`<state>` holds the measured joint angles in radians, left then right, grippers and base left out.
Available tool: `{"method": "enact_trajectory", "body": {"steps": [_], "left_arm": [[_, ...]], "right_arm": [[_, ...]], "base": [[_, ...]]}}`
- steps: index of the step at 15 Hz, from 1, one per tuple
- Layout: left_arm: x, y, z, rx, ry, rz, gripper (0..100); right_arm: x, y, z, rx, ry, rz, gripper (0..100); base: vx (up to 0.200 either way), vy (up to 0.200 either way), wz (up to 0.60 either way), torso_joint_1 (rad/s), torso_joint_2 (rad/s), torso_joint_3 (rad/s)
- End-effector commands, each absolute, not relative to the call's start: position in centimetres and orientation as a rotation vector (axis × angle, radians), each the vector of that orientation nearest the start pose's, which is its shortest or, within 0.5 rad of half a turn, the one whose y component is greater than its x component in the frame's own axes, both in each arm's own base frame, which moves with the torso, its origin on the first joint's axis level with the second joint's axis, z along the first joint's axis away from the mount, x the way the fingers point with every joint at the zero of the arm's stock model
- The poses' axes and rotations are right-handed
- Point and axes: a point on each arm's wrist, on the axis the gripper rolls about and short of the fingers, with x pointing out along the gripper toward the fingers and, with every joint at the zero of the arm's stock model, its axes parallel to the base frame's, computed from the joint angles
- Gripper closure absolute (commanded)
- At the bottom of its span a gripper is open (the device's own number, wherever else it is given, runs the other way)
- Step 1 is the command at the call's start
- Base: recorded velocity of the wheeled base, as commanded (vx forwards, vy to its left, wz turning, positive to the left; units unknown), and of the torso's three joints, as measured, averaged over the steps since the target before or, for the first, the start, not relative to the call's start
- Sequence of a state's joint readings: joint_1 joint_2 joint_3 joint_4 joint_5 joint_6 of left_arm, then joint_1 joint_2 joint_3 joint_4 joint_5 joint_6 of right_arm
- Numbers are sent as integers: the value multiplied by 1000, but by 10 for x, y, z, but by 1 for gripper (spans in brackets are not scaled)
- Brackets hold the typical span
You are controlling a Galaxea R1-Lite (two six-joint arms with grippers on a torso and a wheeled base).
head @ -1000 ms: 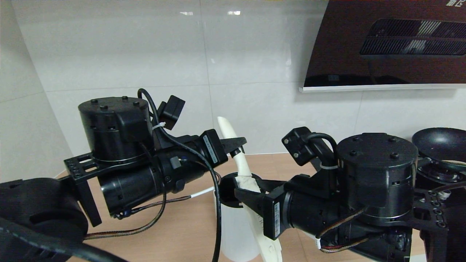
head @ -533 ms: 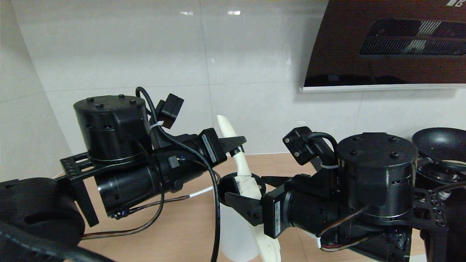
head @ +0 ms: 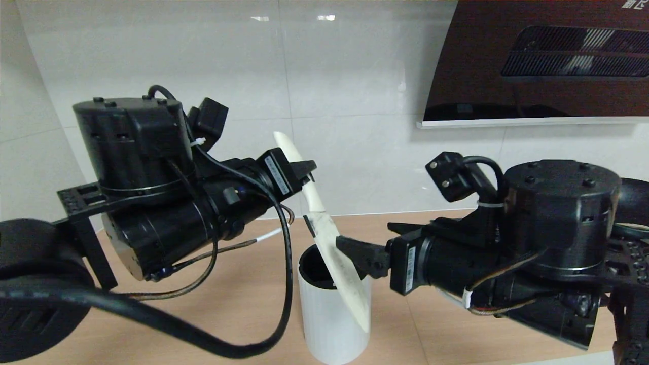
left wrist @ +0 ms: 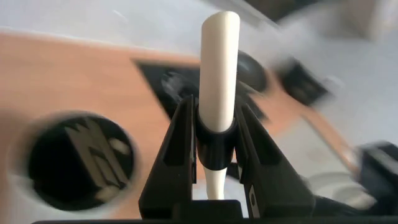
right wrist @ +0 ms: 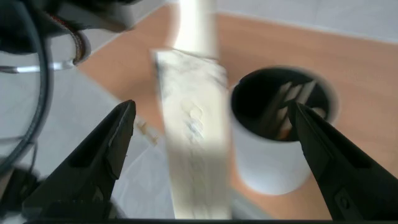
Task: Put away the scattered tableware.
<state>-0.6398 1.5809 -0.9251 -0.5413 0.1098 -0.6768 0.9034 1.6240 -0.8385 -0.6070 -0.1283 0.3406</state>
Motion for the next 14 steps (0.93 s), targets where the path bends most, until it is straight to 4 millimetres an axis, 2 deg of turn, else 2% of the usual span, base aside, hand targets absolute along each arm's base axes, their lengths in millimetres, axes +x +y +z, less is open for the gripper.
{"method": "enact_trajectory", "body": {"steps": [1,3,6,10,12,14], "left_arm": [[234,-164,262,-611,200,-439,100],[233,-159,273,-554,140,-432,100],[237,-159,273,-417,87,-350,100],[245,-164,278,-405,66,-332,100],[264,-176,265,-364,78,-244,100],[269,-183,256,-345,88,-197,100]], "right_arm": [[188,205,229,267,225,685,0],[193,193,231,273,215,645,0],[206,179,223,266,226,569,0],[211,166,227,240,194,525,0],[214,161,228,240,188,506,0],[215,161,227,239,190,503,0]], "base": [[0,0,0,0,0,0],[0,0,0,0,0,0],[0,0,0,0,0,0],[0,0,0,0,0,0],[0,0,0,0,0,0],[0,0,0,0,0,0]]}}
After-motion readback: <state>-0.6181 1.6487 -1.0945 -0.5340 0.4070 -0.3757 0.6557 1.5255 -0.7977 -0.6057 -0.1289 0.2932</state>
